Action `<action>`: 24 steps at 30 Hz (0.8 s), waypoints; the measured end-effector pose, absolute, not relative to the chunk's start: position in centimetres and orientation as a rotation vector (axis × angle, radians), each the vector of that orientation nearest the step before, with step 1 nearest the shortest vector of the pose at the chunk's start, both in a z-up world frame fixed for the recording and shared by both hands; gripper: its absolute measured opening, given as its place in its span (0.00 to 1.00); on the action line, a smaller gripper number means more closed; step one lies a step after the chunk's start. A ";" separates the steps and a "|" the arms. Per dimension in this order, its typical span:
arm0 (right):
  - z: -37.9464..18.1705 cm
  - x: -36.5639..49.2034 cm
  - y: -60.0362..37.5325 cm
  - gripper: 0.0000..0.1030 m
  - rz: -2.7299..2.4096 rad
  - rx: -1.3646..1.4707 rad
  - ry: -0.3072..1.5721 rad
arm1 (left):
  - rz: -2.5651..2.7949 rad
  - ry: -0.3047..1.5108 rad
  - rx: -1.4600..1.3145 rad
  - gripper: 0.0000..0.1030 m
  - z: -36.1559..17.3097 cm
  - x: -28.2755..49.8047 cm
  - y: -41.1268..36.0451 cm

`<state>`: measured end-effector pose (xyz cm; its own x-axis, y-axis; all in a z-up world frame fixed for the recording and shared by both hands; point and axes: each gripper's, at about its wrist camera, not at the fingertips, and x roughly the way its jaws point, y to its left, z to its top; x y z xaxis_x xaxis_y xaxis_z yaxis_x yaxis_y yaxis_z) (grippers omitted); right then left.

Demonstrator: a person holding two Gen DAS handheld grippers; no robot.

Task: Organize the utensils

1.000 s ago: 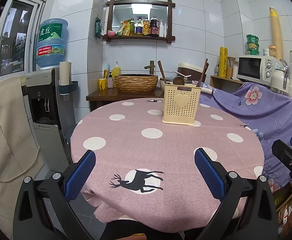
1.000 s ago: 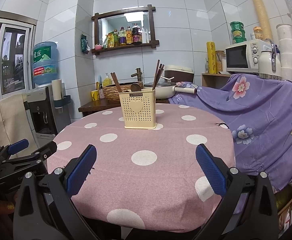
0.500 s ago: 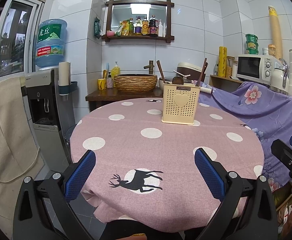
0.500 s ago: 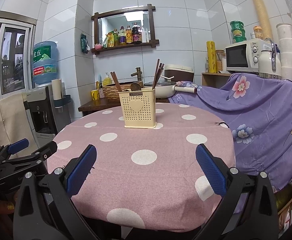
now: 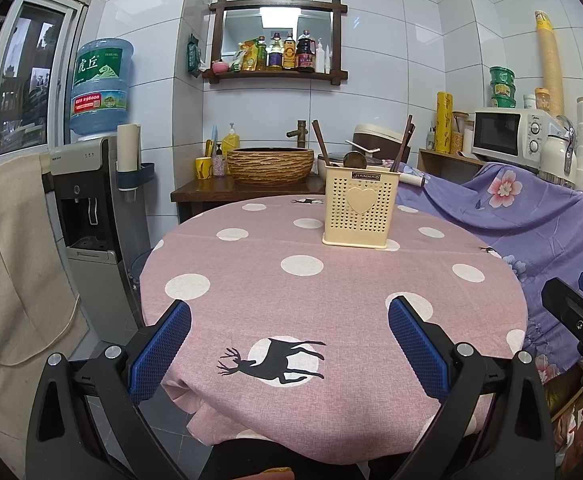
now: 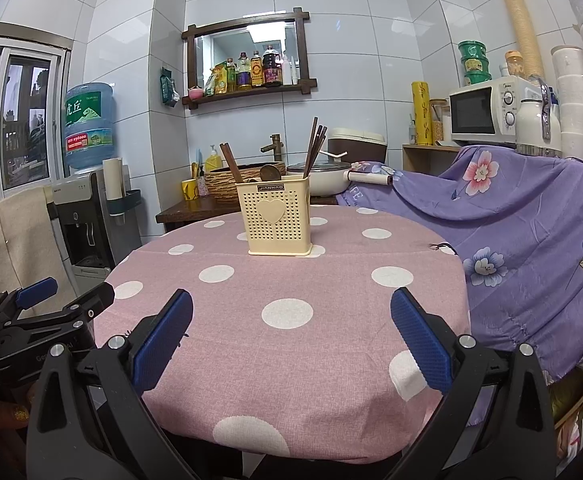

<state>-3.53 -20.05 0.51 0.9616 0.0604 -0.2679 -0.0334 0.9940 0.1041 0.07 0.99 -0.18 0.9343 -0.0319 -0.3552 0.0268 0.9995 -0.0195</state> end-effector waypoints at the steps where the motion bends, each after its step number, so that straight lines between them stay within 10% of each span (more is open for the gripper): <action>1: 0.5 -3.5 -20.0 0.95 0.047 0.100 0.275 | -0.030 0.363 -0.014 0.94 -0.1 0.1 1.0; 24: 0.3 -3.6 -19.9 0.95 0.045 0.103 0.281 | -0.040 0.362 -0.009 0.94 -0.4 -0.2 0.9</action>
<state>-3.58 -19.94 0.34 0.9597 0.0584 -0.2748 -0.0297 0.9938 0.1074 -0.21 0.91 -0.36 0.9344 -0.0408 -0.3539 0.0376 0.9992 -0.0160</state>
